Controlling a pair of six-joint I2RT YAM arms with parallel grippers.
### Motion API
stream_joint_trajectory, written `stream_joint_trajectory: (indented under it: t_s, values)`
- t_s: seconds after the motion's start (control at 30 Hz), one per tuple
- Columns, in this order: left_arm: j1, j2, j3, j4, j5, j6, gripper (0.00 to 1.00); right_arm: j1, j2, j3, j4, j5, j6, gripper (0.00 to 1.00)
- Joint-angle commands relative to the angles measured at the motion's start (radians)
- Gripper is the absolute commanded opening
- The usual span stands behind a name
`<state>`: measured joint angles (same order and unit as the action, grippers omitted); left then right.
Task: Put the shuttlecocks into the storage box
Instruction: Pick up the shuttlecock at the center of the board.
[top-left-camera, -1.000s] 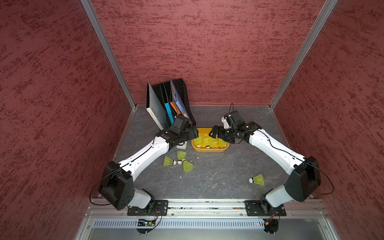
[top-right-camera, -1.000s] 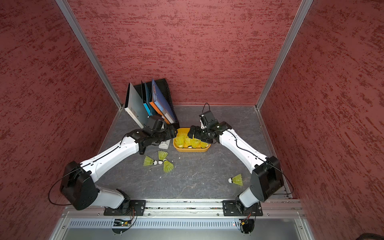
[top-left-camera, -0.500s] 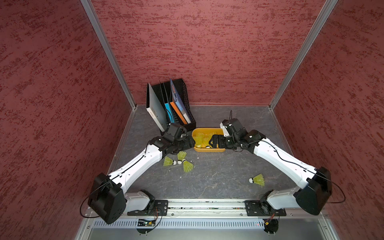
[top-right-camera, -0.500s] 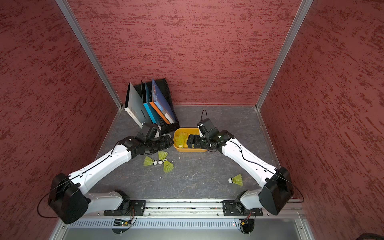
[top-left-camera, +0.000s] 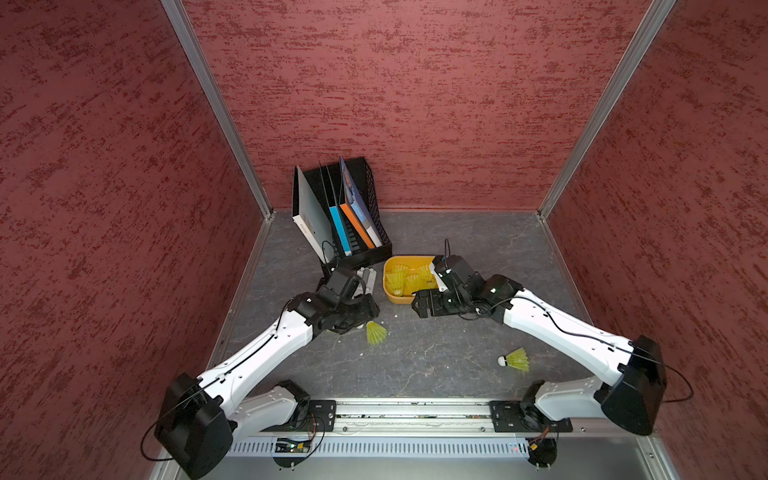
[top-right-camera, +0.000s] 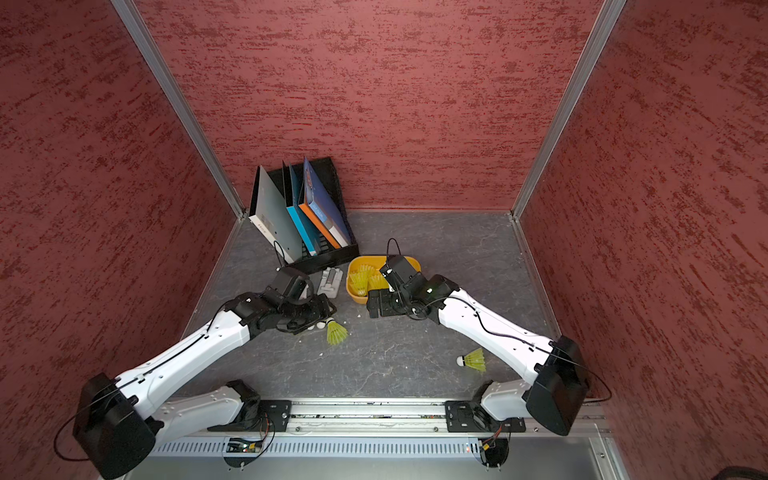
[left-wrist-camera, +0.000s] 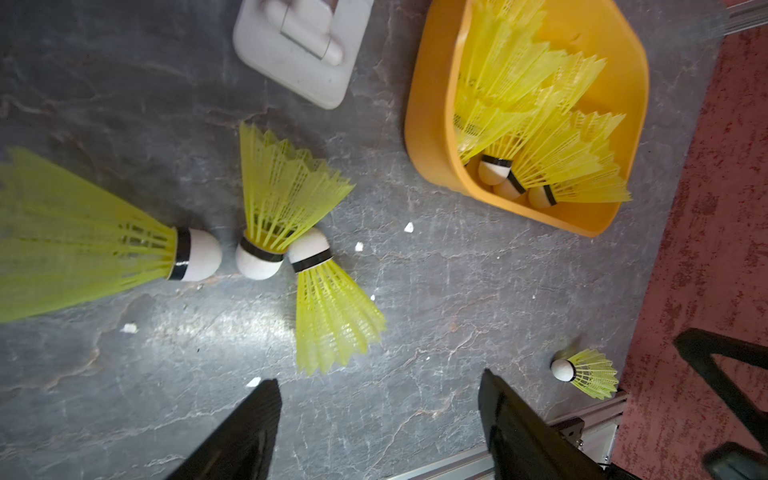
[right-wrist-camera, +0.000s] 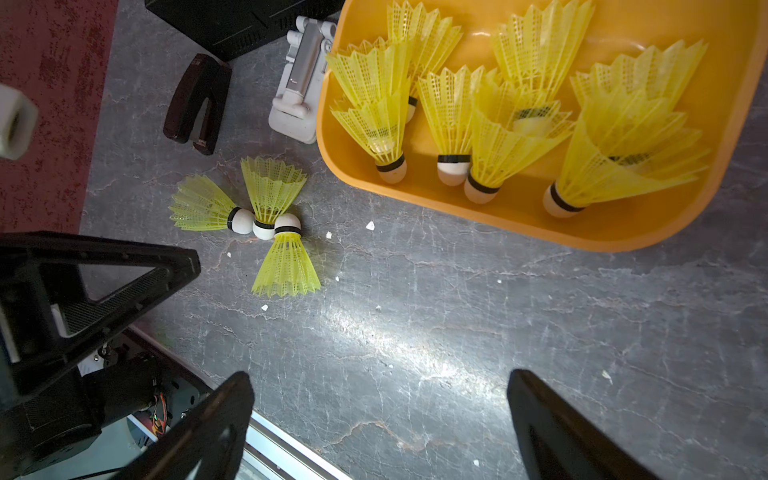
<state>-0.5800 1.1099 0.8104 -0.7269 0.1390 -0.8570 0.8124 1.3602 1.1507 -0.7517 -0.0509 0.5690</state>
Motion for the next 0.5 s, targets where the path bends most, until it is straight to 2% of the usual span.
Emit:
stream_joint_trajectory:
  t_s: [0.0, 0.2, 0.47]
  values:
    - [-0.012, -0.025, -0.032, -0.016, -0.035, -0.040, 0.77, 0.033, 0.006, -0.002, 0.012, 0.028, -0.002, 0.98]
    - [-0.023, -0.021, -0.056, -0.010, -0.031, -0.018, 0.79, 0.070, 0.015, -0.015, 0.040, 0.015, 0.003, 0.98]
    - [-0.048, -0.040, -0.073, -0.009, -0.039, -0.017, 0.86, 0.108, 0.006, -0.044, -0.017, 0.080, 0.066, 0.97]
